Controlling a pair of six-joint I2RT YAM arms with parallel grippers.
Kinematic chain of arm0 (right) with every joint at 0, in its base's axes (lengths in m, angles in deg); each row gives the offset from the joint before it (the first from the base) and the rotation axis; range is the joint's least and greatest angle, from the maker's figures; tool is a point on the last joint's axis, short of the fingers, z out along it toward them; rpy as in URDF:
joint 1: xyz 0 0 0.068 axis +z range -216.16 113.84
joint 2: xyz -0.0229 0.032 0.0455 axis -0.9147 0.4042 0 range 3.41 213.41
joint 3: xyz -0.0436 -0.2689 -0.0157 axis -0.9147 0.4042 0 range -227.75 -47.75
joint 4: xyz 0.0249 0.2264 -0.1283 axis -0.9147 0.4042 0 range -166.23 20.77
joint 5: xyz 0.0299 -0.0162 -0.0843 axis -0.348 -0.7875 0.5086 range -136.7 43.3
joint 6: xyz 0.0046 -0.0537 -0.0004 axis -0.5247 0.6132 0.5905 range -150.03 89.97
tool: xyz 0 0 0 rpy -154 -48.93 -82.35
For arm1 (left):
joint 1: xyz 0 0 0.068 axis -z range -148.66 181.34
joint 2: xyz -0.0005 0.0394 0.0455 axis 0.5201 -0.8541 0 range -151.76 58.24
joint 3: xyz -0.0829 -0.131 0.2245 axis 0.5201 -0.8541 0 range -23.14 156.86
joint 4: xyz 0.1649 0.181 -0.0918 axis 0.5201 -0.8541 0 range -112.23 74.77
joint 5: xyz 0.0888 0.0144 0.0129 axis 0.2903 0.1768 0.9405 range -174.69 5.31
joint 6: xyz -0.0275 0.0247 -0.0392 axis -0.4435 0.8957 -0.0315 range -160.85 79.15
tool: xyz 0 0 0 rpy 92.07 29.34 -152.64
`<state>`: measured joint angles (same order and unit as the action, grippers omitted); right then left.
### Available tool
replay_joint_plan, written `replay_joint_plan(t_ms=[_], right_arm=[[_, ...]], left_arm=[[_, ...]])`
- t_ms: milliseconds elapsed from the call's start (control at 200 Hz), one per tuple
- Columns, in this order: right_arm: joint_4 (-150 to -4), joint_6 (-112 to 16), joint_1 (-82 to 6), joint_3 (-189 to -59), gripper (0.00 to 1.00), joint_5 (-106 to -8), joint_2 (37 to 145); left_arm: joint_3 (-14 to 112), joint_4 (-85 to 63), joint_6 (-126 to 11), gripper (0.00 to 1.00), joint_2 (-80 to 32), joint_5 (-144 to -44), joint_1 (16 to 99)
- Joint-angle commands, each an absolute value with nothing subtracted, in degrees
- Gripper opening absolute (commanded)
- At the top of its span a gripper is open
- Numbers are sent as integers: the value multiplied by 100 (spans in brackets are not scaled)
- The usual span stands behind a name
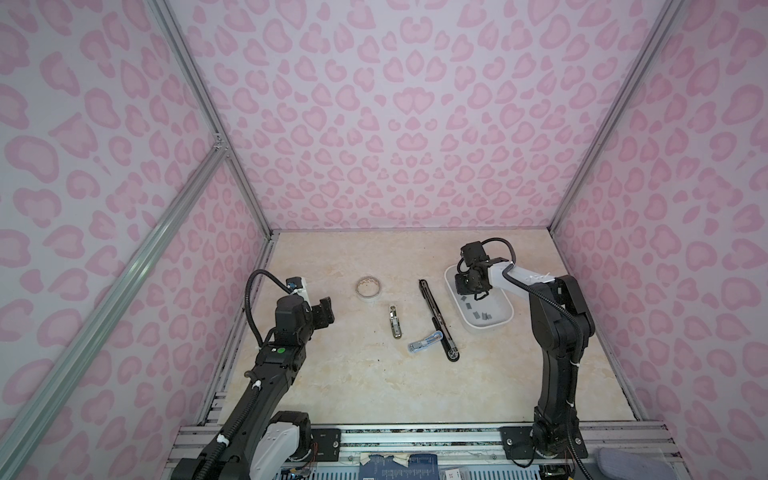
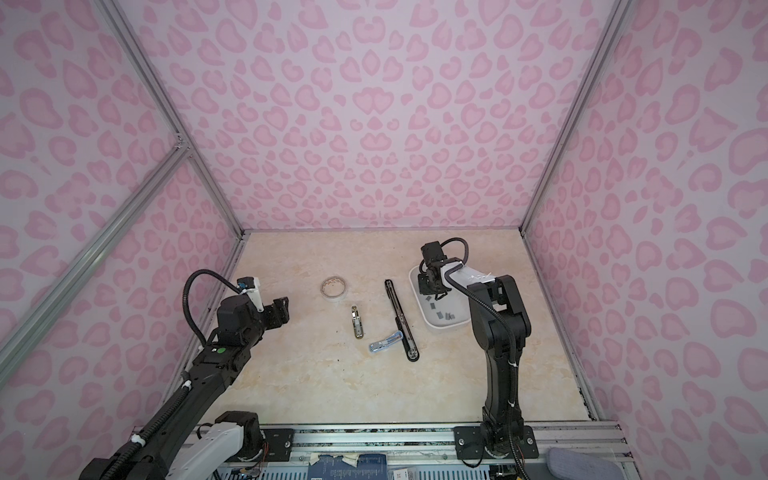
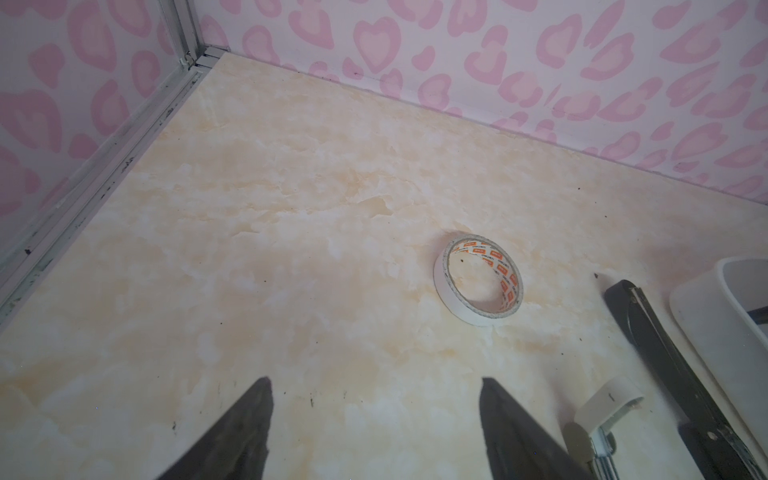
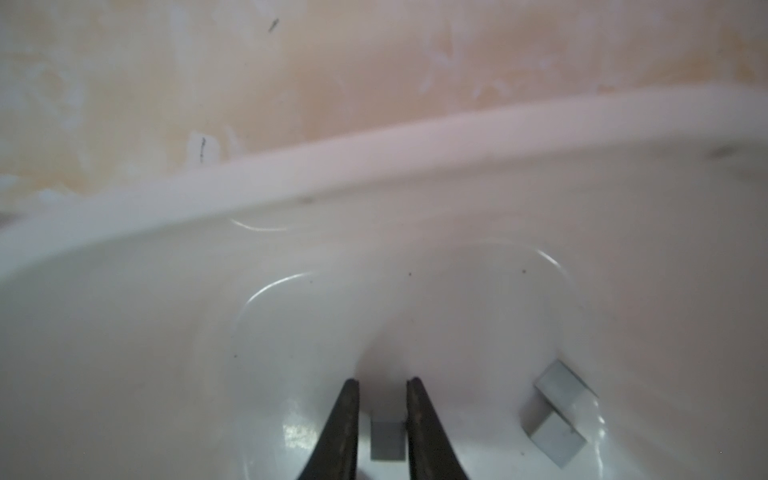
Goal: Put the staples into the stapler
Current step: 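Close the right gripper on a grey staple strip in the tray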
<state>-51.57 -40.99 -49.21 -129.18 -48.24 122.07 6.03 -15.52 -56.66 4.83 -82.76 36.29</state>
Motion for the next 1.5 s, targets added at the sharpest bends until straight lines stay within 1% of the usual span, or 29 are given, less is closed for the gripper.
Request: replay_joint_plan(t_ms=[0,145,330,475,855,1245,1495], right_arm=[[-4913,-4113,-4907,-12916,20,-4838,12306],[-4891,-4127,-4905,-12898,19,-4828,12288],[-4881,-4124,-4893,-12846,22,-4820,12225],[-4885,-4111,-4885,-12833,23,-4854,12215],[-4881,-4101,-4884,-12813,21,-4893,12194],[-4872,-4098,-4887,-12776,22,-4916,12172],[-4879,-4100,-4887,-12772,18,-4908,12163]], left_arm=[[622,-1500,-5589,79,507,-8248,3626],[619,-1501,-5589,79,546,-8248,3626],[622,-1512,-5582,79,541,-8262,3622],[638,-1505,-5588,79,520,-8276,3624],[652,-1505,-5605,79,484,-8289,3626],[657,-1505,-5622,79,449,-8293,3621],[680,-1520,-5626,79,429,-8298,3621]])
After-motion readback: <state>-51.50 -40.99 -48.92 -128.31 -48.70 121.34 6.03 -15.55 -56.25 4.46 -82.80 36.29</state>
